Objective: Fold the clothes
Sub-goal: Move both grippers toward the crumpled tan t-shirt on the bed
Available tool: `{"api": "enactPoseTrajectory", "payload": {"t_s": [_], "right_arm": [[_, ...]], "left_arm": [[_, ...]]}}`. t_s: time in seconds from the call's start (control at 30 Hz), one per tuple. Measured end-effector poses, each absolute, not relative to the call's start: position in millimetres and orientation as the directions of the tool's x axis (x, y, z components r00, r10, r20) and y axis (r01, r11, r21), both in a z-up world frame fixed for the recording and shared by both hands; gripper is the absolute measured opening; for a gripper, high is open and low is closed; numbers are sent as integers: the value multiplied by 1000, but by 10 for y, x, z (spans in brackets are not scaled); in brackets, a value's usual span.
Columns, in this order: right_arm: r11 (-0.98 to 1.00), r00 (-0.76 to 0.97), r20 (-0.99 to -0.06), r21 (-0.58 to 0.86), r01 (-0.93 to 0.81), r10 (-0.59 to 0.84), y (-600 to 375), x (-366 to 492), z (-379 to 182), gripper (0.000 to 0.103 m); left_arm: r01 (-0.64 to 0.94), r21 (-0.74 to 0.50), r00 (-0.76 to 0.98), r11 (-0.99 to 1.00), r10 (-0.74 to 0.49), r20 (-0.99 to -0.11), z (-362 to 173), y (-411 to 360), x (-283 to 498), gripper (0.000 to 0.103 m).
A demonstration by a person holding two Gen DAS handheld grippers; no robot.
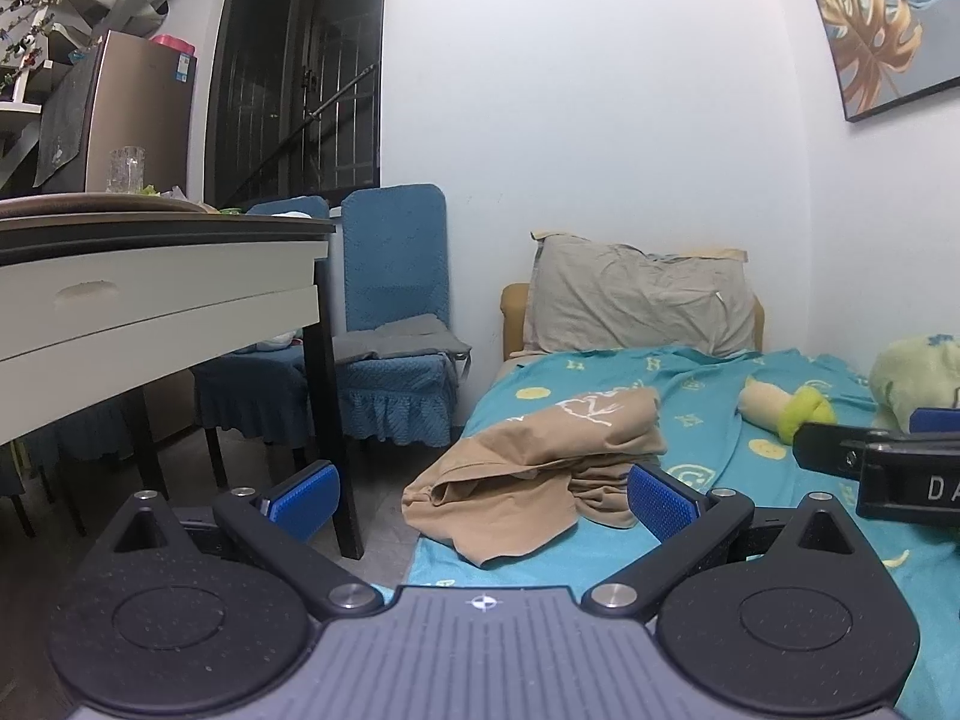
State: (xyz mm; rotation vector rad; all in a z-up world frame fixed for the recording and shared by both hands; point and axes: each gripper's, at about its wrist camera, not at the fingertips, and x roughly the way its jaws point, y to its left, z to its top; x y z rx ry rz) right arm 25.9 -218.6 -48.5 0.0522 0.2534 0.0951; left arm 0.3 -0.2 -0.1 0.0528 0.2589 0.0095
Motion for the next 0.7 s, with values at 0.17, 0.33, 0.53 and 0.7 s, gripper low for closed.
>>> {"api": "enactPoseTrajectory", "payload": {"t_s": [0.17, 0.33, 0.53, 0.7], "right_arm": [[995, 966, -239, 62, -81, 93, -2182, 249, -500, 103], [995, 967, -239, 59, -76, 88, -2126, 202, -499, 103], [994, 964, -251, 79, -72, 90, -2140, 266, -453, 103], [993, 964, -251, 96, -69, 91, -2164, 239, -439, 103]], "left_arm": [[-3, 95, 967, 995, 27, -252, 4, -55, -34, 103], [5, 101, 963, 995, 23, -269, -15, -116, 33, 103], [7, 86, 965, 996, 16, -263, -85, -24, -18, 103], [3, 84, 963, 996, 20, -268, -76, -12, -6, 103]]}}
